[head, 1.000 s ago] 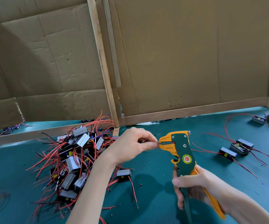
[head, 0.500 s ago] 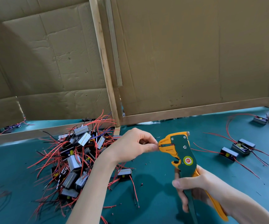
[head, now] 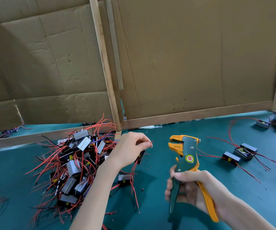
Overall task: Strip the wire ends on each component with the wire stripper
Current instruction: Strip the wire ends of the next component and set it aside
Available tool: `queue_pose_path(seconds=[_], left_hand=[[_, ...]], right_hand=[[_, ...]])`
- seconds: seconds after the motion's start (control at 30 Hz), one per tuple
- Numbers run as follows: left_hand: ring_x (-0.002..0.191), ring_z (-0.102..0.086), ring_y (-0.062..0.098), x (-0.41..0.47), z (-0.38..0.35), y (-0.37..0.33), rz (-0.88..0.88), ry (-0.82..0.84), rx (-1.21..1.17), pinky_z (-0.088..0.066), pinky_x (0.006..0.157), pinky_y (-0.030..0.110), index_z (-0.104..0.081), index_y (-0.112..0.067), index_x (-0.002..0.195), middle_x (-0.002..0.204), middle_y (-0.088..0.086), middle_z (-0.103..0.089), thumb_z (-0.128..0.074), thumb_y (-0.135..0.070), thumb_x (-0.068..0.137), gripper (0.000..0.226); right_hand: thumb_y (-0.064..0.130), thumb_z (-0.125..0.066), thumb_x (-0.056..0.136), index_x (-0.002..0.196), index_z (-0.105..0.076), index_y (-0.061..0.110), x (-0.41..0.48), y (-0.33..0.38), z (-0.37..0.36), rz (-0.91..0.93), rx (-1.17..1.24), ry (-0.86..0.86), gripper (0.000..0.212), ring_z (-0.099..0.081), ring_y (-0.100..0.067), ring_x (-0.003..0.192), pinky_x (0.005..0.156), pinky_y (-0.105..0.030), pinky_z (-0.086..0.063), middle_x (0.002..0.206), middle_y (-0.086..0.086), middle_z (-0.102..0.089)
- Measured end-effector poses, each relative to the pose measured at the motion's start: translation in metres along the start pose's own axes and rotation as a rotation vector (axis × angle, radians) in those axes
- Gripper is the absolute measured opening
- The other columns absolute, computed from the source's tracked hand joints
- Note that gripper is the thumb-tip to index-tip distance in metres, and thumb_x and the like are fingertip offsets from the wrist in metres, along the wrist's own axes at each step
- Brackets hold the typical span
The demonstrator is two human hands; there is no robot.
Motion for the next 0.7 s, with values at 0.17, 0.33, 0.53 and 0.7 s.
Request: queue_pose_path(seconds=[0.17, 0.33, 0.53, 0.7], left_hand=[[0.08, -0.054, 0.001, 0.006, -0.01, -0.031, -0.135, -0.399, -0.101, -0.037, 0.072, 0.014, -0.072, -0.016, 0.088, 0.087, -0.007, -0.065, -0.062, -0.014, 0.092, 0.011], [0.081, -0.065, 0.017, 0.041, -0.055, -0.09, -0.192, -0.359, -0.445, -0.055, 0.08, 0.034, -0.072, -0.004, 0.094, 0.095, 0.011, -0.071, -0.06, -0.008, 0.092, 0.013], [0.118, -0.059, 0.021, 0.052, -0.131, -0.128, -0.128, 0.18, -0.536, -0.042, 0.104, 0.028, -0.06, -0.011, 0.129, 0.126, 0.015, -0.063, -0.05, -0.002, 0.096, 0.036], [0.098, -0.064, 0.018, 0.025, -0.101, -0.095, -0.179, 0.358, -0.277, -0.048, 0.093, 0.027, -0.067, -0.024, 0.12, 0.119, 0.005, -0.067, -0.05, -0.003, 0.094, 0.037]], right_hand=[[-0.007, -0.073, 0.053, 0.075, -0.066, -0.001, 0.008, 0.001, 0.016, -0.104, 0.133, -0.158, 0.024, -0.067, -0.04, 0.07, 0.067, -0.048, -0.058, 0.079, -0.025, -0.064], [-0.008, -0.067, 0.057, 0.073, -0.065, -0.003, 0.007, -0.002, 0.015, -0.233, 0.171, -0.127, 0.017, -0.068, -0.037, 0.069, 0.068, -0.047, -0.058, 0.078, -0.024, -0.063], [0.007, -0.068, 0.086, 0.084, -0.073, -0.003, 0.02, 0.011, 0.016, -0.172, 0.34, -0.041, 0.011, -0.073, -0.015, 0.068, 0.078, -0.027, -0.056, 0.066, -0.021, -0.07], [0.0, -0.077, 0.049, 0.082, -0.07, -0.007, 0.011, -0.004, 0.028, -0.141, 0.192, -0.191, 0.034, -0.07, -0.039, 0.074, 0.071, -0.049, -0.057, 0.083, -0.023, -0.067]])
Point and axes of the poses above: each hand's wrist, its own x-axis towards the middle knuckle, its own z-axis out of the back of the hand, y = z × x, the point moved 1 cm from there along x, towards the middle knuckle
